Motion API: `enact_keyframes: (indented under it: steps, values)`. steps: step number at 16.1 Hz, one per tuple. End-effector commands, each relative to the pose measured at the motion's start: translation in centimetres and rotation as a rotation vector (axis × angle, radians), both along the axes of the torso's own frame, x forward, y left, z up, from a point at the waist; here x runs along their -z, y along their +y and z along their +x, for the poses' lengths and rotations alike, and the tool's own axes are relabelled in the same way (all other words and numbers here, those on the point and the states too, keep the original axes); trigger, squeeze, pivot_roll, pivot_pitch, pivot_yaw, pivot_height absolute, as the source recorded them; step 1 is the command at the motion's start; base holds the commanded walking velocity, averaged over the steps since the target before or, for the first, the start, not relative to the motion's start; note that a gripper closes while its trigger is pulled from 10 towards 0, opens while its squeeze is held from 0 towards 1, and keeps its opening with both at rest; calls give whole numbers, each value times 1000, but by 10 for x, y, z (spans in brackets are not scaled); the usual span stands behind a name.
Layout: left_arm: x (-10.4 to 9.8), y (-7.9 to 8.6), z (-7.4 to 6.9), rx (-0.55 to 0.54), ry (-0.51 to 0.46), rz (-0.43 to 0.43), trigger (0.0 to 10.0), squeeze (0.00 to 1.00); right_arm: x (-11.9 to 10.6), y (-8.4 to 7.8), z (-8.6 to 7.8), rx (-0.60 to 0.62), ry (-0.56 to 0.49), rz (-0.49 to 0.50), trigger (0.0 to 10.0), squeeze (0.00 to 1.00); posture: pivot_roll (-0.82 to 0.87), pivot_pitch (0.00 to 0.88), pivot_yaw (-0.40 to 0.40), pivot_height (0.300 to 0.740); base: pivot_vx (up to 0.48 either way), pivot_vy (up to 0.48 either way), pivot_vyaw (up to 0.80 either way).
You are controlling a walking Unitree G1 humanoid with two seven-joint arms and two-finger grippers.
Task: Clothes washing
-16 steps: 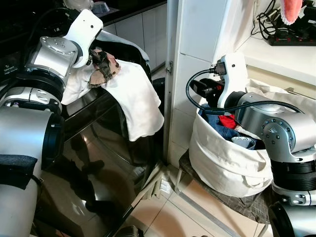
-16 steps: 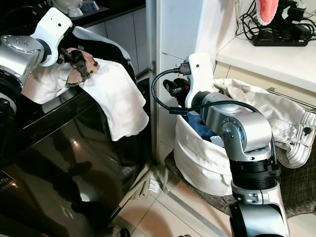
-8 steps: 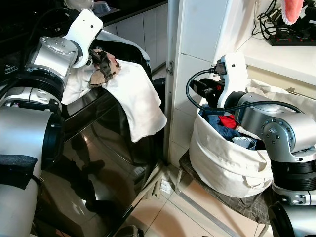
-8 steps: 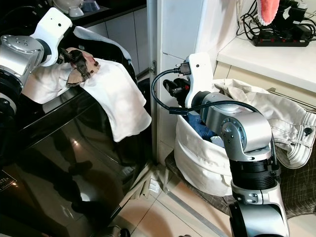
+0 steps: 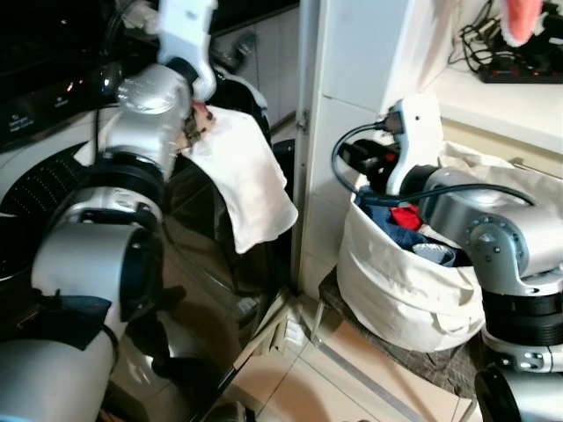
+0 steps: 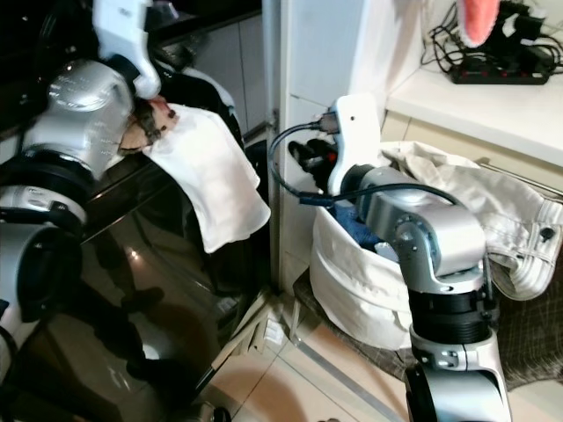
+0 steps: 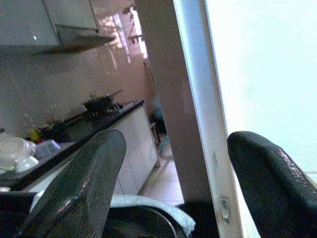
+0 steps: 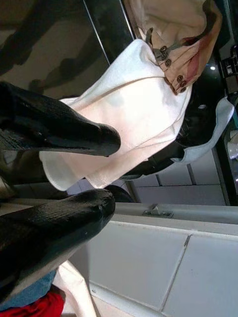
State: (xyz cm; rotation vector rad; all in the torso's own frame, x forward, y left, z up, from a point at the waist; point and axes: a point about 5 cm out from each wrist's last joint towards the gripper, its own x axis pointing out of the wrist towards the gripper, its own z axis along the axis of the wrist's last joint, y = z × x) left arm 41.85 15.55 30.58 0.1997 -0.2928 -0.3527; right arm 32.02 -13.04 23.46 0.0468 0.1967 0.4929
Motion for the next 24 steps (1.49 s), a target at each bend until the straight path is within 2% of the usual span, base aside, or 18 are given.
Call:
enact_keyframes:
  steps: [1,2,3,4,5,8,9,11,13,16,19,21,22,23,24]
  values:
    - [-4,-1,-2,19,-29,-22,10000,0,-6,2,-2,-13,-32,8,10000,0,-52,0,44,740,0,0,0]
    - [2,-6,-2,66,-4,4,10000,0,-5,2,-2,-14,-32,8,10000,0,-52,0,44,740,0,0,0]
    - [17,-15,-2,113,50,112,10000,0,-4,2,-2,-16,-28,3,10000,0,-48,0,42,740,0,0,0]
    - [34,-22,-3,139,93,229,10000,349,-1,2,-3,-17,-21,-12,10000,0,-51,0,42,740,0,0,0]
    - [41,-24,-3,145,112,273,10000,1000,0,2,-4,-17,-20,-18,10000,0,-53,0,45,740,0,0,0]
    - [71,-28,-4,99,185,432,10000,1000,4,3,-8,-21,-12,-31,10000,0,-61,0,50,740,0,0,0]
    - [85,-27,-5,71,220,505,10000,16,6,3,-10,-21,-6,-31,10000,0,-61,0,50,740,0,0,0]
    - [97,-25,-6,43,252,553,10000,0,7,3,-11,-24,2,-32,10000,0,-61,0,50,740,0,0,0]
    - [111,-10,-5,-86,365,544,10000,0,9,5,-13,-42,23,-34,10000,0,-66,0,48,740,0,0,0]
    - [114,3,-4,-184,385,530,10000,0,10,8,-14,-60,31,-35,10000,0,-65,0,47,740,0,0,0]
    - [120,8,-6,-197,418,548,10000,0,10,10,-15,-77,38,-36,10000,0,-62,0,46,740,0,0,0]
    - [128,6,-8,-168,471,535,10000,0,13,14,-21,-146,63,-53,10000,0,-63,0,48,740,0,0,0]
    - [131,5,-9,-150,493,517,9333,0,15,16,-24,-184,72,-65,10000,0,-64,0,49,740,0,0,0]
    - [132,4,-9,-141,500,510,9333,0,15,17,-25,-199,74,-66,10000,0,-64,0,49,740,0,0,0]
    - [132,4,-10,-137,503,505,2902,0,15,17,-26,-213,75,-66,10000,0,-64,0,50,740,0,0,0]
